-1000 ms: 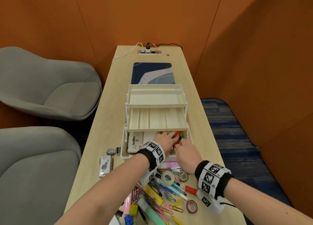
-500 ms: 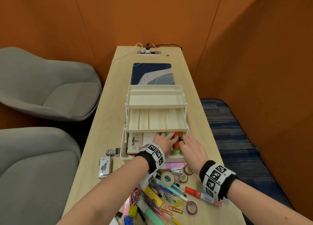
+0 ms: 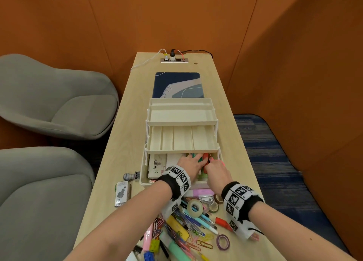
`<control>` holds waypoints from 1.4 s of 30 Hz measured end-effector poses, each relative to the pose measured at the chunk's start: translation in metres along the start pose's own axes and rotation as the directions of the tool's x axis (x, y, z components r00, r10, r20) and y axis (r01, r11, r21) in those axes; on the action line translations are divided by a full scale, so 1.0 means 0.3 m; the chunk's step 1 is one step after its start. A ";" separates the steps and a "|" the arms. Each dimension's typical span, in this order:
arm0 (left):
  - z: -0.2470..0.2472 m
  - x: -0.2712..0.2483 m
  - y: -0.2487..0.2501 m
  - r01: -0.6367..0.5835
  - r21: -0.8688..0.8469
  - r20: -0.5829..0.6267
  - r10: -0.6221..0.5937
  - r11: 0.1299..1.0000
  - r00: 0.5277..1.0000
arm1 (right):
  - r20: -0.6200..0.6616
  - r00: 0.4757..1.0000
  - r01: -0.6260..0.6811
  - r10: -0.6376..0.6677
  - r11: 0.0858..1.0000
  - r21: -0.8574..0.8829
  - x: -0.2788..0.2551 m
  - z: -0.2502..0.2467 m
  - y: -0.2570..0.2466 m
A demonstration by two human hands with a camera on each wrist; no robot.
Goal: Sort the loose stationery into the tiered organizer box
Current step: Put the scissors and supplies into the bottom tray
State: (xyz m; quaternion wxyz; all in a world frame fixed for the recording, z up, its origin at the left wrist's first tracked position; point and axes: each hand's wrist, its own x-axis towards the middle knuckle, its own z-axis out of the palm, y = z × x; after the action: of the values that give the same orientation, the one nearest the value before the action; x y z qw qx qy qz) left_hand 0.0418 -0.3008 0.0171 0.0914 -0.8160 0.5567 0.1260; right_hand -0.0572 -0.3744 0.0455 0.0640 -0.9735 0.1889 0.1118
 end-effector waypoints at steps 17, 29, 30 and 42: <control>-0.007 0.007 0.005 0.002 0.032 0.056 -0.004 0.999 0.998 | -0.102 0.980 -0.182 0.169 0.973 -0.144 0.013 0.018 0.115; 0.000 0.007 0.023 0.041 0.075 0.033 -0.044 0.996 0.998 | -0.076 0.983 -0.183 0.169 0.947 -0.263 0.063 0.031 0.113; -0.004 0.006 0.024 0.042 0.070 0.009 -0.043 0.997 0.999 | -0.078 0.984 -0.178 0.163 0.950 -0.256 0.069 0.027 0.108; 0.015 -0.059 0.000 0.218 -0.210 0.192 -0.179 0.953 0.965 | -0.202 0.966 -0.194 0.162 0.970 -0.147 0.053 -0.020 0.057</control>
State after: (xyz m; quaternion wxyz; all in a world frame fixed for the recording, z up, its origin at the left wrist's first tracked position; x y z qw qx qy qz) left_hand 0.0352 -0.2837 0.0183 0.0562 -0.8592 0.4435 0.2489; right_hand -0.0482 -0.3969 0.0460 -0.0457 -0.9607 0.2710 0.0400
